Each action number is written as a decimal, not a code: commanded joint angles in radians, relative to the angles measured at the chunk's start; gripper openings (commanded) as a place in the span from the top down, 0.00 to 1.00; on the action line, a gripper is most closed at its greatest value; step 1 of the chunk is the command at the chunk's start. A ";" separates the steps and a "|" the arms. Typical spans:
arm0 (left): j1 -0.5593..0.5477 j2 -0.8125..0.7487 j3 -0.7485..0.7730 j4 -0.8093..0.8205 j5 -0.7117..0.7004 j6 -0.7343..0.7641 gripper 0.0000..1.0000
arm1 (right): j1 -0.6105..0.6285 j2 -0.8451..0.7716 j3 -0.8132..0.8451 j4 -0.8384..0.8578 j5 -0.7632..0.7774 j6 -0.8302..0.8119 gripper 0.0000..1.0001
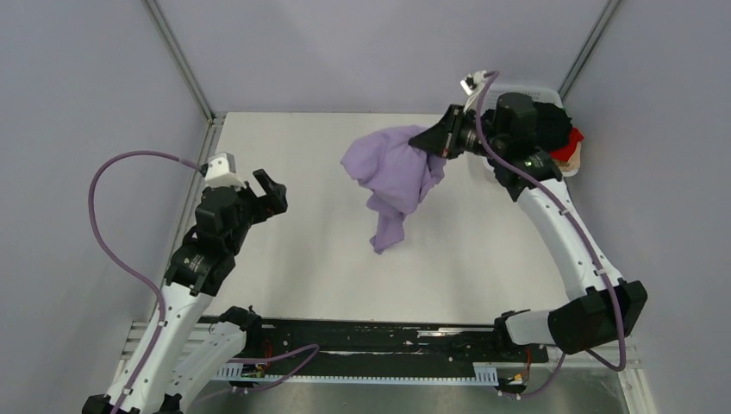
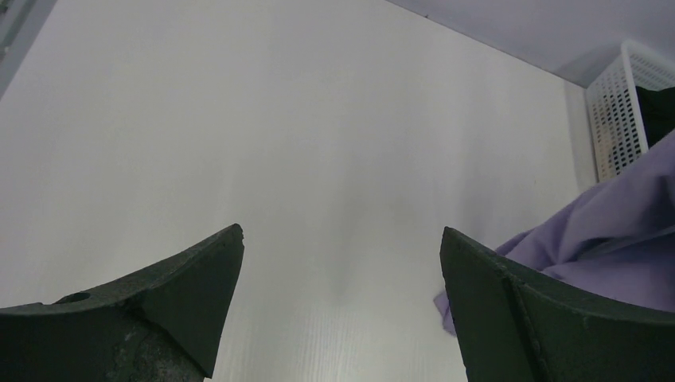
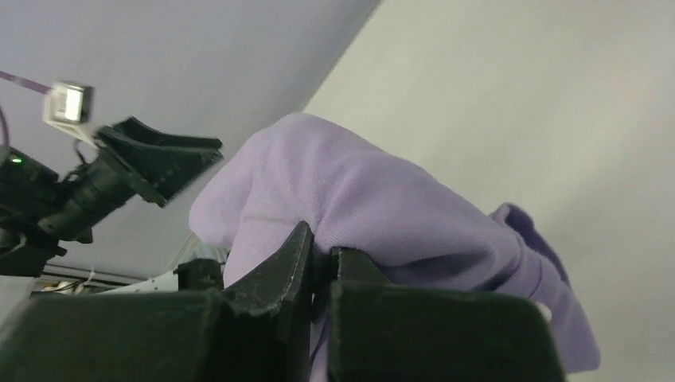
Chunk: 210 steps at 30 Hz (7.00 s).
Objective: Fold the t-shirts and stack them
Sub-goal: Move the tshirt to the center of the board, then flatten out the tshirt
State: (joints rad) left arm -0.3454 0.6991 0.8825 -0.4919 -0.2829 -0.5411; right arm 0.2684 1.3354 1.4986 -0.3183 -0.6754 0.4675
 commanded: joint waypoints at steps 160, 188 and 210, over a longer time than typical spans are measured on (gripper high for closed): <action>-0.529 0.441 0.869 0.574 -0.668 0.906 1.00 | -0.075 -0.145 0.434 -0.110 0.445 -0.246 1.00; 0.049 1.080 0.754 -0.017 0.084 0.111 0.00 | -0.120 0.556 0.155 -0.154 0.320 -0.109 0.00; -0.065 0.717 -0.194 0.286 0.352 -0.227 0.00 | 0.056 0.281 -0.592 0.026 0.364 0.065 0.00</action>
State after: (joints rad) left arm -0.4366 1.4258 0.7197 -0.2893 0.1406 -0.6586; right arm 0.2562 1.5620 0.8982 -0.3801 -0.3115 0.4919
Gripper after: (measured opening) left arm 0.997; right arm 0.998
